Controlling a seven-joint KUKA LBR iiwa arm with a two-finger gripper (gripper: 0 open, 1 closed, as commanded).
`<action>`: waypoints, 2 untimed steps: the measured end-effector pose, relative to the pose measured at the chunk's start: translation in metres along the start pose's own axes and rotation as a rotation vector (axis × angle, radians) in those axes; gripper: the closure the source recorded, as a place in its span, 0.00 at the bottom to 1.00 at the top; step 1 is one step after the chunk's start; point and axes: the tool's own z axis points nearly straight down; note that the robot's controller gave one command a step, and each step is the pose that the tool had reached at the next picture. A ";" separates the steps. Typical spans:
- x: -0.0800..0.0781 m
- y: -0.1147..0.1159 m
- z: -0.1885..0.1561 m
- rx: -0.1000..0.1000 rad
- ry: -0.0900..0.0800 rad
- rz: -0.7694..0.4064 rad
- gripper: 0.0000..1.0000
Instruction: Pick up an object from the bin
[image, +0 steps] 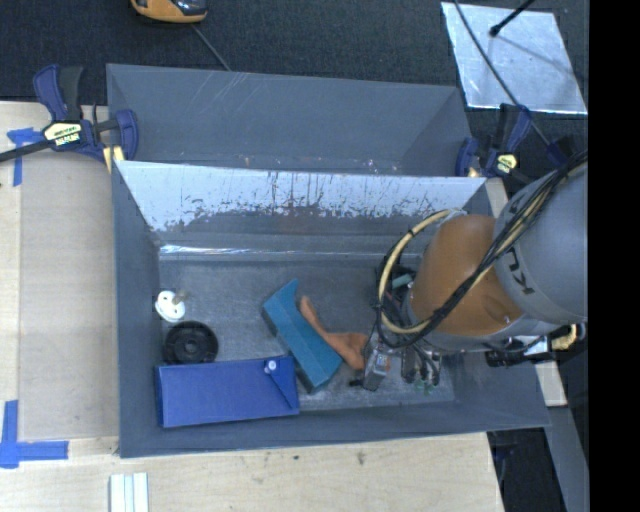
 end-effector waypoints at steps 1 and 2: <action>0.000 0.000 0.000 0.000 0.000 0.000 1.00; 0.001 0.000 -0.004 0.001 0.002 0.000 1.00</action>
Offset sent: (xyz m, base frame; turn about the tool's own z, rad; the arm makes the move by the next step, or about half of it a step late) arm 0.0001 -0.0001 0.0858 0.0000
